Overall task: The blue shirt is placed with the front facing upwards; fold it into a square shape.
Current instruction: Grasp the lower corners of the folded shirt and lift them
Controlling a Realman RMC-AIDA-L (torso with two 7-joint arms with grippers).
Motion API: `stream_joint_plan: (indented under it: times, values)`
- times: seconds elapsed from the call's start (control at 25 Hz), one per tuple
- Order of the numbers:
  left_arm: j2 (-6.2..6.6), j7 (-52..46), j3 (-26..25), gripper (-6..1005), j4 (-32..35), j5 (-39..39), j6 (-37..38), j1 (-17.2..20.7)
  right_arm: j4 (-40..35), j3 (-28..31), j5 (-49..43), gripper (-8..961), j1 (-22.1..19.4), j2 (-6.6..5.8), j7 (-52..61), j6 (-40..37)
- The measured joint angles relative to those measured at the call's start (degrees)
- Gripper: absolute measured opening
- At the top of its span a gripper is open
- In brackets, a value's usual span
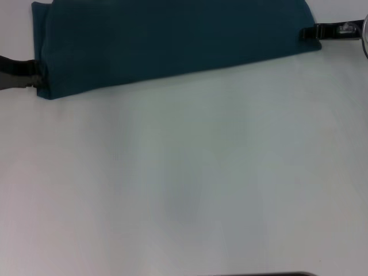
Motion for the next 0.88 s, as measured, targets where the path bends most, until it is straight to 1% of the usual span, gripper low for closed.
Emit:
stream_joint_plan:
  times: [0.04,0.24,0.48,0.8,0.88]
  values:
    - [0.0,0.0,0.0,6,-0.1,0.0,0.0,0.0,0.0,-0.1,0.0,603,0.0,0.0,0.0,0.2]
    - [0.0,0.0,0.0,6,-0.2,-0.1,0.1,0.0,0.1,-0.5,0.0,421,0.0,0.05,0.1,0.7]
    - [0.0,0.0,0.0,5,-0.3,-0.1,0.3,0.0,0.2,-1.6,-0.1,413,0.0,0.08,0.2,0.6]
    - [-0.08,0.0,-0.2,5,-0.4,-0.1,0.4,0.0,0.2,-2.4,-0.4,322,0.0,0.08,0.5,0.6]
    - [-0.08,0.0,-0.1,5,-0.4,-0.1,0.4,0.0,0.2,-2.4,-0.4,245,0.1,0.08,0.3,0.6]
